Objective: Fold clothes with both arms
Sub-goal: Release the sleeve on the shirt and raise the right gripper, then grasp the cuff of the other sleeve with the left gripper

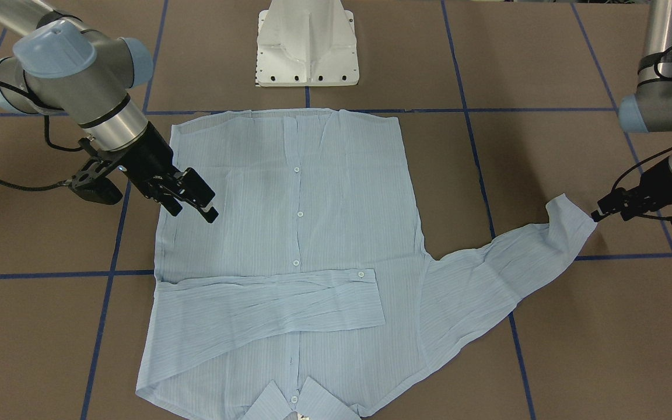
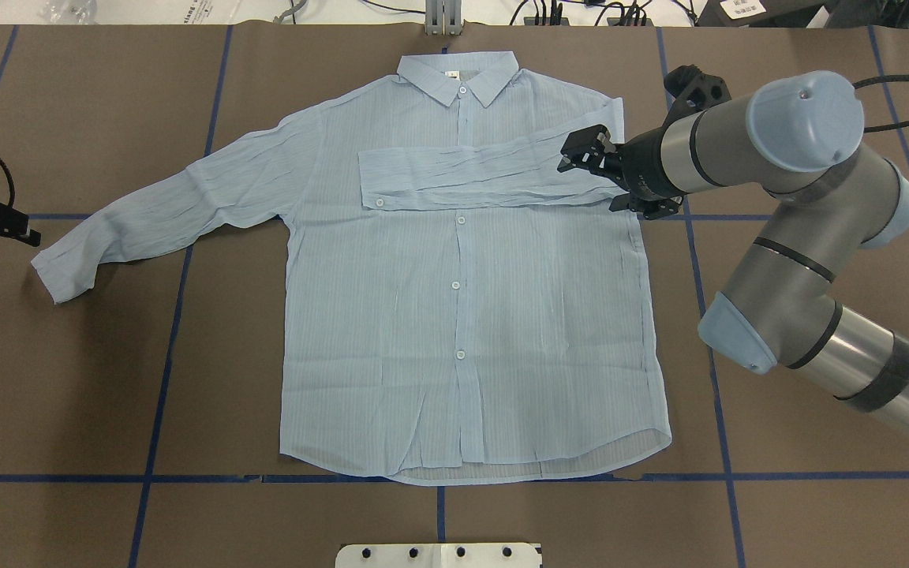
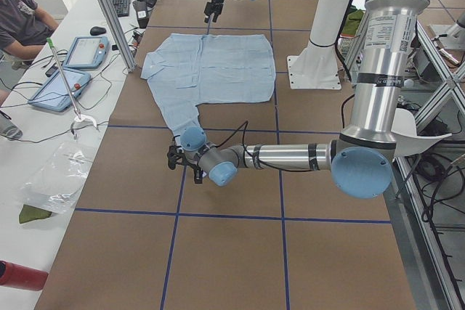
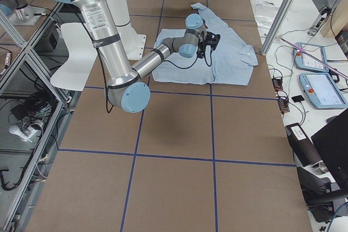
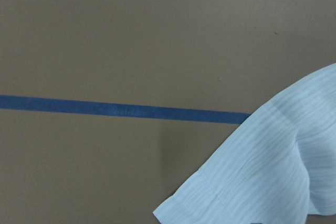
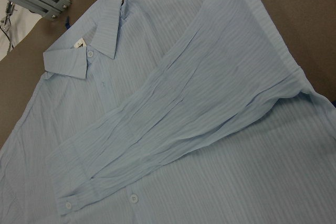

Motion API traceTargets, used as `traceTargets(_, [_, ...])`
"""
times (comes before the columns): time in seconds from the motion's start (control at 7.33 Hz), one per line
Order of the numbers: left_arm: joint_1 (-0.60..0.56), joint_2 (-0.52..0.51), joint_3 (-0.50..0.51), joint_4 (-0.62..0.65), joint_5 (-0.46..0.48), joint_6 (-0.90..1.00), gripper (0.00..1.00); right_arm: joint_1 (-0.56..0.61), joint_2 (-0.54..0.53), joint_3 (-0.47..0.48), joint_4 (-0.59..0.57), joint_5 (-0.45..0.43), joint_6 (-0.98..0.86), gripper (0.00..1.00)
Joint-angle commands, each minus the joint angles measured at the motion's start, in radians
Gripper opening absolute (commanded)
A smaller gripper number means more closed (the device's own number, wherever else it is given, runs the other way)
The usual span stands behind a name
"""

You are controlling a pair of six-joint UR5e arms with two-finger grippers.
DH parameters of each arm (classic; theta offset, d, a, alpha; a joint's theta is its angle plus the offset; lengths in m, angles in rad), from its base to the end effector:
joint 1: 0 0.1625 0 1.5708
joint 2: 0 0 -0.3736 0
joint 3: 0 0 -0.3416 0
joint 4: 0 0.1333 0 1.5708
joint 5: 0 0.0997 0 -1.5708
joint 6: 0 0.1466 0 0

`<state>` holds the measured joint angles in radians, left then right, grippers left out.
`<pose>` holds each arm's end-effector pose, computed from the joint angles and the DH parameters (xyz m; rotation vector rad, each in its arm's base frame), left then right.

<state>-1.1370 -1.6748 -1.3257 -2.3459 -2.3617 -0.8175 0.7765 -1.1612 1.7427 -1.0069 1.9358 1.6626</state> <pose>0.1915 -0.4826 0.6061 0.0392 0.9682 -0.1026 -0.3714 -0.4783 0.2833 0.0758 -1.1904 0.5561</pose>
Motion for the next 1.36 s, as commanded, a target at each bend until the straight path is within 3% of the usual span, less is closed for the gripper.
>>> traceTargets(0.0, [0.022,-0.017,0.045,-0.033,0.006,-0.002,0.77,0.000,-0.003,-0.002,0.001,-0.001,-0.001,0.99])
traceTargets(1.23, [0.048,-0.025,0.063,-0.035,0.021,-0.008,0.76,0.000,-0.012,-0.002,-0.001,0.002,-0.001,0.99])
